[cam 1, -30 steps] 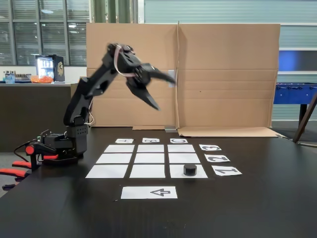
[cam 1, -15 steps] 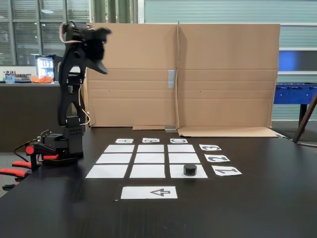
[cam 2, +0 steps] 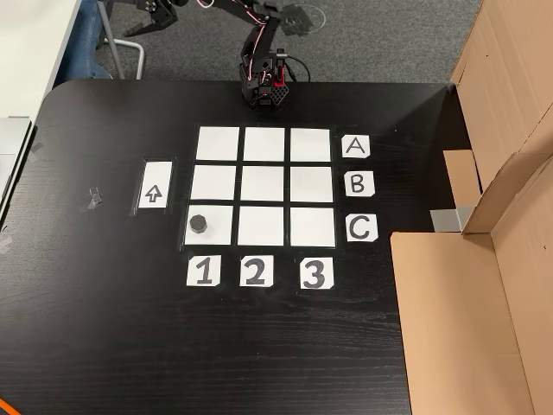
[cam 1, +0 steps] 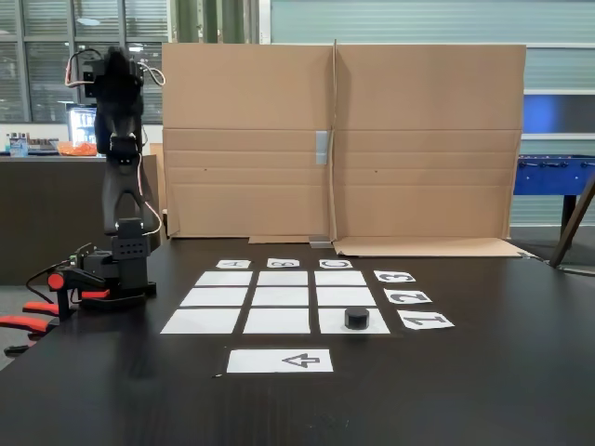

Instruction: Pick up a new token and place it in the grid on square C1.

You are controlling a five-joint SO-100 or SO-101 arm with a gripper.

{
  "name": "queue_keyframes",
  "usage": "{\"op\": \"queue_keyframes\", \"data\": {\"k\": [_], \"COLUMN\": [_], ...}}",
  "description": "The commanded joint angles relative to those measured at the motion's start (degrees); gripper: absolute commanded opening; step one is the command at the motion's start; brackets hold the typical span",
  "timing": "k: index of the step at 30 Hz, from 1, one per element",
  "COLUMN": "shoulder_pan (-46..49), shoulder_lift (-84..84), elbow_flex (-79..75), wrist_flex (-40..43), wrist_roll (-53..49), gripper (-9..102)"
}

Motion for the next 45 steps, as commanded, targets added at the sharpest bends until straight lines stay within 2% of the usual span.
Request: {"op": "queue_keyframes", "data": {"k": [1,15,18,22,28,45], "shoulder_pan": [1.58,1.85,1.49,1.32,1.23,0.97], "shoulder_lift": [6.15,24.96,28.65,33.49,43.07,68.38], "elbow_flex": [7.82,35.86,39.46,43.33,52.82,76.90], "wrist_flex": [-3.25,-2.90,-2.90,-2.90,-2.81,3.96], "wrist_roll": [-0.53,0.00,0.18,0.70,0.88,0.53], "gripper": [46,44,27,14,0,-1]}}
